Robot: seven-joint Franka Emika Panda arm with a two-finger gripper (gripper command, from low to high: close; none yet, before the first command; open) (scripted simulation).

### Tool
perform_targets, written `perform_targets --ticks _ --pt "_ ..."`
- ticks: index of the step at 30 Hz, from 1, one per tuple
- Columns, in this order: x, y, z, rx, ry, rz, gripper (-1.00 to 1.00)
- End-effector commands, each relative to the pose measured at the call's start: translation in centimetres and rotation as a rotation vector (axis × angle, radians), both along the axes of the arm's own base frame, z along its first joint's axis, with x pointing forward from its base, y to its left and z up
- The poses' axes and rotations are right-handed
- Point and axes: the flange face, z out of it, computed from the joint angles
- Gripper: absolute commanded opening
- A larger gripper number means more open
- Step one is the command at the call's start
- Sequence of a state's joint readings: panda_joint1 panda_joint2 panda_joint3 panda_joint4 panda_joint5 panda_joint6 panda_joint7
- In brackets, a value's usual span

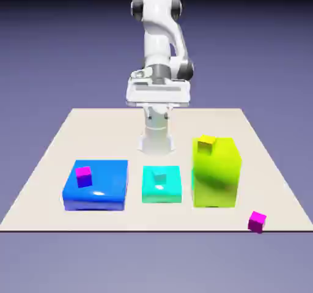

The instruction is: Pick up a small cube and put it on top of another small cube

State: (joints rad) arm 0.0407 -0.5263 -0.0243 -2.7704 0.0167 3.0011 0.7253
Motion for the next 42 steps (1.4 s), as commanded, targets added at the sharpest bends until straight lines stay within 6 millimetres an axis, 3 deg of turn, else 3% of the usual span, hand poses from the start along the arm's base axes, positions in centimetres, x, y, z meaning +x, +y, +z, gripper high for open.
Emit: perform_targets --ticks 1,13,24,33,38,42 --pt "1.0 0.1 -0.3 0.01 0.034 0.008 0.0" --pt "12.4 2.3 -6.7 0.061 0.426 0.113 0.0" --pt "19.9 7.7 -14.1 -0.015 0.72 0.24 0.0" --pt "23.3 15.7 -19.1 -0.163 0.896 0.387 0.0" --pt "23.7 21.9 -21.5 -0.28 0.974 0.494 0.0" --pt "22.8 27.9 -23.5 -0.391 1.029 0.594 0.0"
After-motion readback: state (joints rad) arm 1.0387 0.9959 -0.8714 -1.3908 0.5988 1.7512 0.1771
